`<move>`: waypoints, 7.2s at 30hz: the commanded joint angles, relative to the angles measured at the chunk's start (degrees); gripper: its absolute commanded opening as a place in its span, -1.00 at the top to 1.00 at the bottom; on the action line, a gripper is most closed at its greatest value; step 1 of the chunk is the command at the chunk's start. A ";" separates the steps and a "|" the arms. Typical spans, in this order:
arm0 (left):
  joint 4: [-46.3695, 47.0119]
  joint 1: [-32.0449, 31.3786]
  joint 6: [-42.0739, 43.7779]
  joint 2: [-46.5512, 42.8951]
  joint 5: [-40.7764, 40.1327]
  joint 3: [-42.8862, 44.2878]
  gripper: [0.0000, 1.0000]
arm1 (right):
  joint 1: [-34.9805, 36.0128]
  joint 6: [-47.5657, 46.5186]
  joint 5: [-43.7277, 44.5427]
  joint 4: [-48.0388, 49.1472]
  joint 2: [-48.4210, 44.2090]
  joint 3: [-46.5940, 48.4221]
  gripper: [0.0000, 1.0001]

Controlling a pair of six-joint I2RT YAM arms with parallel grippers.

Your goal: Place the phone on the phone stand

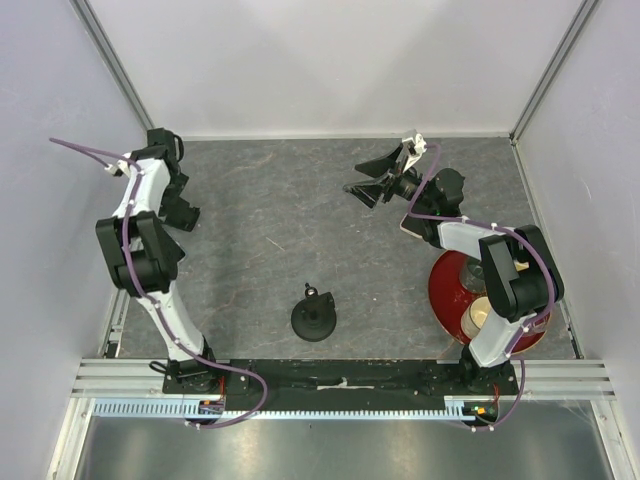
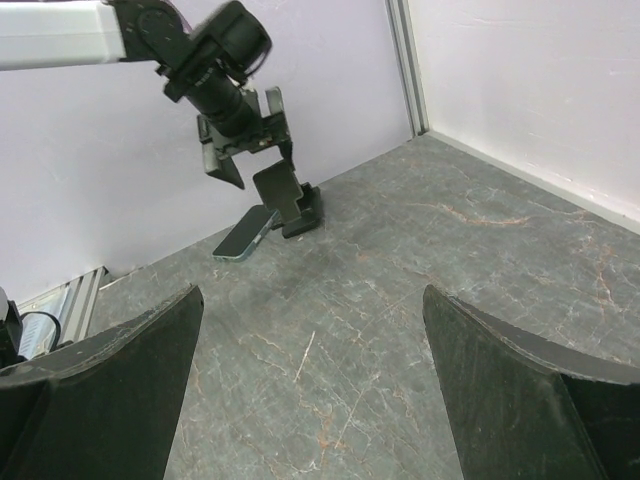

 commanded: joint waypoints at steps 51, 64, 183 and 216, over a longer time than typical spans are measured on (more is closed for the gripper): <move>14.55 2.33 19.04 -0.40 14.81 -11.30 0.93 | -1.40 4.29 -2.22 9.75 0.65 -1.29 -0.94; 18.68 2.42 18.68 -6.71 23.44 -16.03 0.05 | -1.49 4.81 -2.58 10.45 1.00 -1.20 -0.94; 35.99 -3.03 5.67 -62.69 51.91 -49.70 -0.26 | 32.98 13.74 24.07 -9.73 22.36 27.73 1.00; 59.21 -3.03 17.01 -59.90 67.48 -49.79 -0.61 | 19.17 44.72 0.06 31.10 16.65 22.80 1.00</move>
